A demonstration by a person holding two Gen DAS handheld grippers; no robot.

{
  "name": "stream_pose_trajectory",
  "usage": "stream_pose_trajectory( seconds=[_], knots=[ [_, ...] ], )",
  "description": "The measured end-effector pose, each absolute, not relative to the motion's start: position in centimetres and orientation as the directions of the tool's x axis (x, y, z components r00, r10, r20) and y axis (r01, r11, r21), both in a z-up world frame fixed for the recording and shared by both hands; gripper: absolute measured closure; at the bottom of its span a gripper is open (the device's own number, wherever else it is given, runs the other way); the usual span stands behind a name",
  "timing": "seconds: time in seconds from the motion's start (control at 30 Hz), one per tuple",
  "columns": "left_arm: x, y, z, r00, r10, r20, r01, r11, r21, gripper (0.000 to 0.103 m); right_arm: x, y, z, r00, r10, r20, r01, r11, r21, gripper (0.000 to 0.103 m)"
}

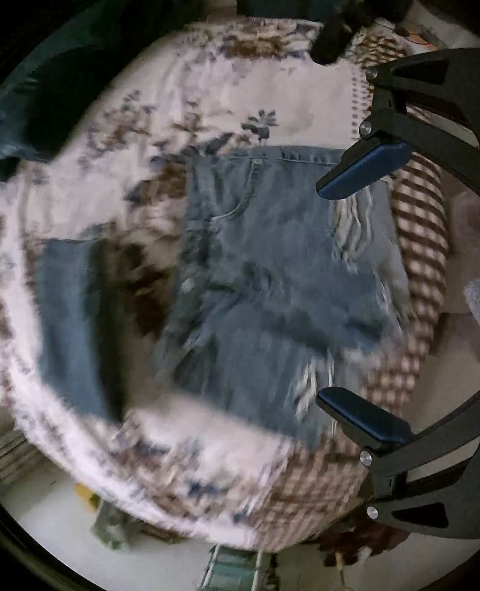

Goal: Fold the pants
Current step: 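Lower both tools to the shorts and grasp each leg hem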

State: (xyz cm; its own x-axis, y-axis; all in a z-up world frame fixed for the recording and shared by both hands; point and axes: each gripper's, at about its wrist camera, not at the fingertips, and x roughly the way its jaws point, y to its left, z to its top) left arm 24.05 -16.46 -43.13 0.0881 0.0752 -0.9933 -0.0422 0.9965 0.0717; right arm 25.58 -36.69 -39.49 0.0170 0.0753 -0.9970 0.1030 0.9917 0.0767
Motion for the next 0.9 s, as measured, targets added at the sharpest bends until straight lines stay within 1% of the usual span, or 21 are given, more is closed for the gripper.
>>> stream_pose_trajectory(
  seconds=[0.1, 0.13, 0.17, 0.2, 0.23, 0.27, 0.37, 0.47, 0.63, 0.67, 0.7, 0.73, 0.77, 0.8, 0.83, 0.87, 0.9],
  knots=[
    [23.9, -19.4, -48.7, 0.034, 0.09, -0.995, -0.023, 0.996, 0.089, 0.0, 28.2, -38.6, -44.8, -0.034, 0.118, -0.992, 0.074, 0.991, 0.115, 0.006],
    [23.6, -20.4, -50.7, 0.015, 0.094, -0.995, -0.017, 0.995, 0.093, 0.0, 29.2, -39.3, -46.8, -0.054, 0.138, -0.989, 0.075, 0.988, 0.134, 0.009],
    [23.3, -21.0, -51.7, 0.003, 0.096, -0.995, -0.014, 0.995, 0.096, 0.0, 29.9, -39.8, -48.5, -0.072, 0.159, -0.985, 0.077, 0.985, 0.153, 0.015],
    [22.8, -21.7, -52.8, -0.016, 0.091, -0.996, -0.016, 0.996, 0.091, 0.0, 31.1, -40.7, -50.8, -0.096, 0.189, -0.977, 0.083, 0.98, 0.181, 0.018],
    [22.1, -22.5, -53.8, -0.031, 0.087, -0.996, -0.02, 0.996, 0.088, 0.0, 31.4, -41.0, -52.1, -0.114, 0.209, -0.971, 0.085, 0.976, 0.2, 0.028],
    [21.5, -23.0, -54.4, -0.043, 0.084, -0.996, -0.023, 0.996, 0.085, 0.0, 32.2, -41.4, -53.8, -0.136, 0.232, -0.963, 0.085, 0.971, 0.222, 0.033],
    [19.1, -24.8, -56.0, -0.079, 0.075, -0.994, -0.029, 0.997, 0.078, 0.0, 34.0, -41.4, -57.8, -0.209, 0.295, -0.932, 0.067, 0.956, 0.287, 0.033],
    [16.7, -26.9, -57.0, -0.125, 0.04, -0.991, -0.033, 0.998, 0.045, 0.0, 35.4, -40.5, -60.2, -0.256, 0.325, -0.91, 0.033, 0.944, 0.328, 0.033],
    [14.0, -30.2, -58.0, -0.164, 0.008, -0.986, 0.012, 1.0, 0.006, 0.007, 37.7, -38.2, -62.9, -0.299, 0.329, -0.896, -0.057, 0.931, 0.361, 0.033],
    [13.9, -30.5, -58.0, -0.158, 0.014, -0.987, 0.024, 1.0, 0.01, 0.016, 38.0, -37.8, -63.5, -0.309, 0.335, -0.89, -0.06, 0.927, 0.369, 0.033],
    [13.9, -30.5, -57.9, -0.148, 0.012, -0.989, 0.028, 1.0, 0.008, 0.028, 38.3, -37.5, -63.9, -0.311, 0.33, -0.891, -0.065, 0.928, 0.366, 0.033],
    [14.0, -30.2, -57.7, -0.134, 0.0, -0.991, 0.013, 1.0, -0.002, 0.034, 38.4, -36.9, -64.3, -0.318, 0.325, -0.89, -0.078, 0.927, 0.367, 0.033],
    [14.1, -29.9, -57.4, -0.124, -0.016, -0.992, -0.001, 1.0, -0.016, 0.054, 38.5, -36.3, -64.9, -0.335, 0.32, -0.886, -0.095, 0.924, 0.37, 0.033],
    [14.2, -29.4, -56.8, -0.107, -0.03, -0.994, -0.018, 0.999, -0.028, 0.075, 38.5, -36.0, -65.3, -0.336, 0.309, -0.89, -0.102, 0.927, 0.361, 0.033],
    [14.5, -28.8, -55.9, -0.096, -0.046, -0.994, -0.039, 0.998, -0.042, 0.083, 38.5, -35.9, -65.3, -0.325, 0.314, -0.892, -0.105, 0.925, 0.364, 0.036],
    [14.4, -28.1, -55.1, -0.092, -0.07, -0.993, -0.054, 0.996, -0.066, 0.092, 38.4, -35.6, -65.1, -0.306, 0.325, -0.895, -0.119, 0.92, 0.375, 0.059],
    [14.3, -27.5, -54.0, -0.084, -0.094, -0.992, -0.064, 0.994, -0.089, 0.096, 38.4, -35.4, -64.7, -0.284, 0.325, -0.902, -0.14, 0.917, 0.375, 0.075]
  ],
)
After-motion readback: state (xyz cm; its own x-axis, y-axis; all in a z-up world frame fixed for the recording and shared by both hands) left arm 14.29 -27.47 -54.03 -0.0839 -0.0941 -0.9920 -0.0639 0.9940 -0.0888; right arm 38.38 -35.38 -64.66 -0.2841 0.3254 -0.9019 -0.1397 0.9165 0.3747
